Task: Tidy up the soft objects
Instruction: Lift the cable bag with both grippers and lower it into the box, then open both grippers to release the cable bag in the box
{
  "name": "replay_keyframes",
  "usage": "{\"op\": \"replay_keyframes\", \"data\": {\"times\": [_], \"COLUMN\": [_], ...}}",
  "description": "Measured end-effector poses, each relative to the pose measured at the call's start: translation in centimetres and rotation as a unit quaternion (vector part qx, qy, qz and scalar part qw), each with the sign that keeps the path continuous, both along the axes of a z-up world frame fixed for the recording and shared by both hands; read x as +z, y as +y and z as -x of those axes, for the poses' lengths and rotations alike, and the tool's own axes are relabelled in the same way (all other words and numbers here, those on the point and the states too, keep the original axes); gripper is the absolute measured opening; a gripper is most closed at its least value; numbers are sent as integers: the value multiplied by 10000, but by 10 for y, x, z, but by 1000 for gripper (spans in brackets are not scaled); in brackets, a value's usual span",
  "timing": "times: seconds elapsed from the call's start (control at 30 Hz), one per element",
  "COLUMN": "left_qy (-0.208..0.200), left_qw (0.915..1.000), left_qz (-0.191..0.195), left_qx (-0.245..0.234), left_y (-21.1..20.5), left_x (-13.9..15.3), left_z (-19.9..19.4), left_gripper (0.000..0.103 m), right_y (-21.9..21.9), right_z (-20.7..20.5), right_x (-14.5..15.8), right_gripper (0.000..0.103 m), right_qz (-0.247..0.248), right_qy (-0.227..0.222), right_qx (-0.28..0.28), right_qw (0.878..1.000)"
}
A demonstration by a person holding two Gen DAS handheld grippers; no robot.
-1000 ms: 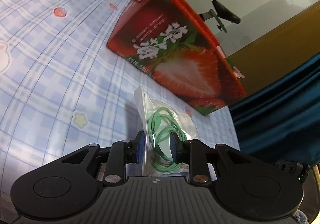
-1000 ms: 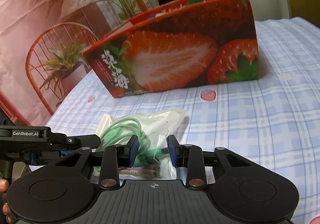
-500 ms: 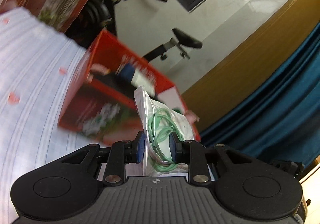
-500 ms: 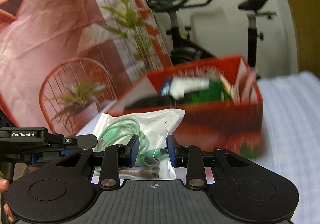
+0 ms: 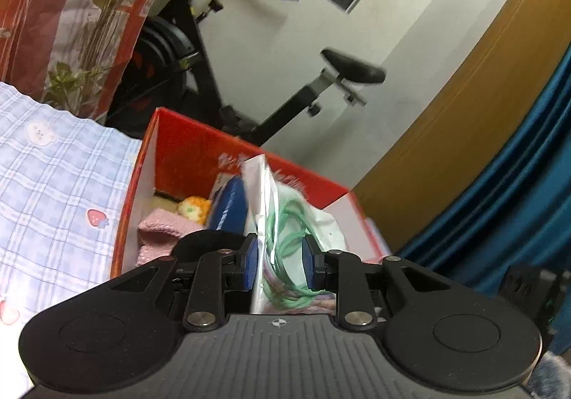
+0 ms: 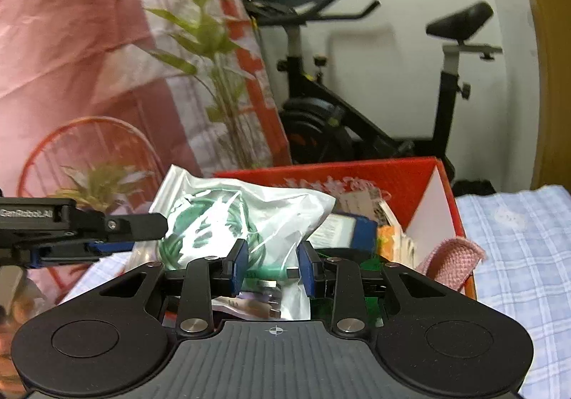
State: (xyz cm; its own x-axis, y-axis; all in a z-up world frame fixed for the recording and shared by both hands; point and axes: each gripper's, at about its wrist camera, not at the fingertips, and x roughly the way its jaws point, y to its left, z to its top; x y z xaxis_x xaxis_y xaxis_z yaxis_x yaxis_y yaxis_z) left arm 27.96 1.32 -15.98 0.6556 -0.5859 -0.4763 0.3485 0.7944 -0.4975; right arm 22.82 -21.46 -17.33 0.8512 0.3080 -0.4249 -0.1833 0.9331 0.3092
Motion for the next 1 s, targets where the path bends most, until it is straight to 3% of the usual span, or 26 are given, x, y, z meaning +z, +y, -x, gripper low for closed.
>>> {"op": "replay_keyframes", "data": {"times": [0.17,0.3,0.43,0.47,0.53,0.63,0.83,1.0], "left_qy": [-26,-262,-615,-707,-923,-1095,-1249,-1437], "left_qw": [9988,9969,9913,9892,9842,9768,9683,9512], "left_qz": [-467,-740,-1105,-1195,-1392,-1688,-1941,-2426], "left_qx": [118,103,376,463,590,731,957,1256], "left_y": [4,4,3,2,-3,-7,-5,-7], "left_x": [-1,14,34,38,48,60,79,98], "left_z": [0,4,17,22,30,40,57,74], "left_gripper": [29,58,85,90,103,103,103,103], "right_y": [-3,-6,-16,-20,-24,-31,-40,-41], "right_z": [-13,-9,-1,1,8,20,44,61], "right_x": [-14,-9,3,7,16,31,63,84], "right_gripper": [30,37,64,66,83,101,103,103], "right_qz": [256,452,365,379,428,503,713,850], "right_qy": [267,229,142,106,20,-177,-449,-466], "right_qx": [-81,-104,-150,-187,-274,-395,-519,-752], "right_qw": [9993,9987,9991,9990,9987,9978,9951,9924]}}
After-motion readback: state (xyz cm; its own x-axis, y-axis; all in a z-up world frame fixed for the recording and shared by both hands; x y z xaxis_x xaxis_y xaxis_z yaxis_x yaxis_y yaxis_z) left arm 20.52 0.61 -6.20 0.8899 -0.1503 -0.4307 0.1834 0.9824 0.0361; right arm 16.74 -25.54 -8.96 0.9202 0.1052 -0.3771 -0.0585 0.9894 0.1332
